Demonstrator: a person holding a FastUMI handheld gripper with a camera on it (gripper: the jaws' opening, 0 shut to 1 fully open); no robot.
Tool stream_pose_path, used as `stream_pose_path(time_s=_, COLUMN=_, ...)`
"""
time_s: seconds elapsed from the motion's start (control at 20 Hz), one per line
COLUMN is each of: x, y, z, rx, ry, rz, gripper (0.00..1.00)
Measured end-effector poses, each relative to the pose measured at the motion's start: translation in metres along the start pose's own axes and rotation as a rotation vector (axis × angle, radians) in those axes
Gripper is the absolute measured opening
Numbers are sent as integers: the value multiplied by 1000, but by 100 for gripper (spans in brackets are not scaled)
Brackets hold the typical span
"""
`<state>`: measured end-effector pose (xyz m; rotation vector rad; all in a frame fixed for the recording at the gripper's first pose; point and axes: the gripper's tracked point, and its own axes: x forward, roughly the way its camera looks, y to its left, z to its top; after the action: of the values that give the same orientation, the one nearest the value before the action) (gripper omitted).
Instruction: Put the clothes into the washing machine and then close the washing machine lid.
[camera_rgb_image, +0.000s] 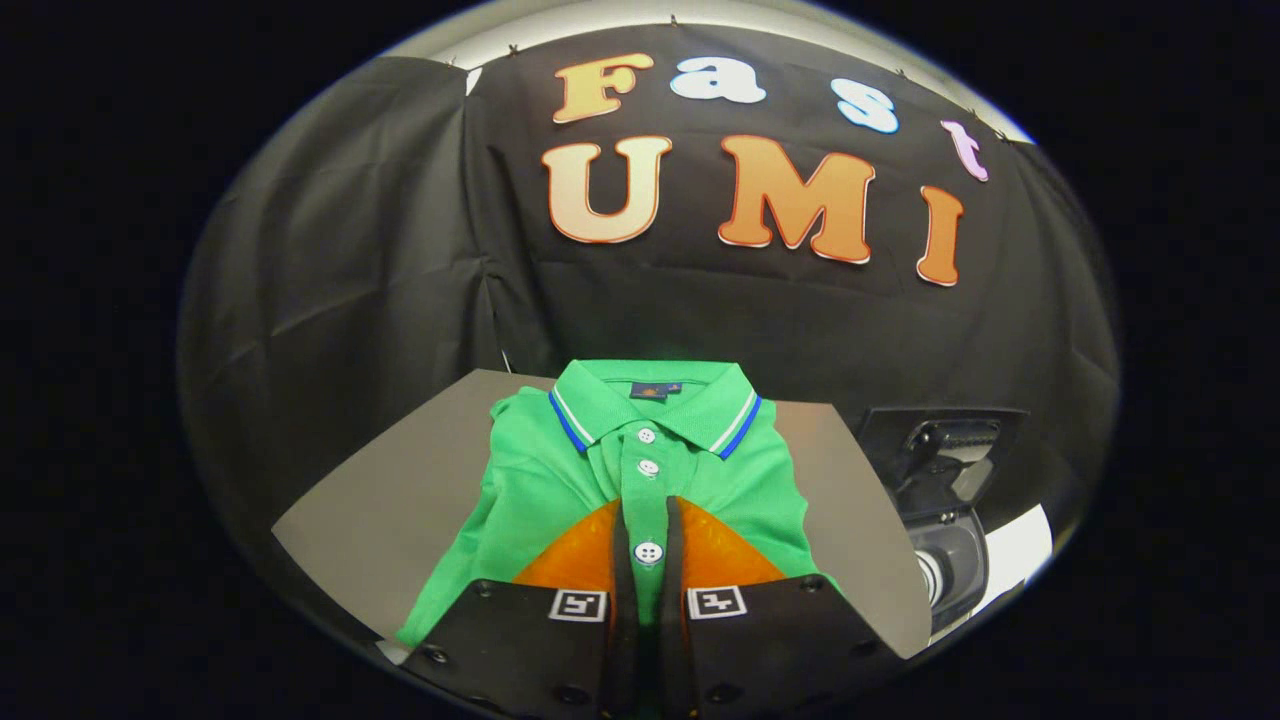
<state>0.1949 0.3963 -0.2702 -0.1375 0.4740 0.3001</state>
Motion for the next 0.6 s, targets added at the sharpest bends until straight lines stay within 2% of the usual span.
stream_pose_path(time_s=0.35, x=-37, y=-8, z=51, rx=76, ry=-216, rz=55, gripper=16)
stream_pose_path(time_s=0.6, x=-78, y=-31, z=98, rx=139, ry=-349, rz=92, gripper=15)
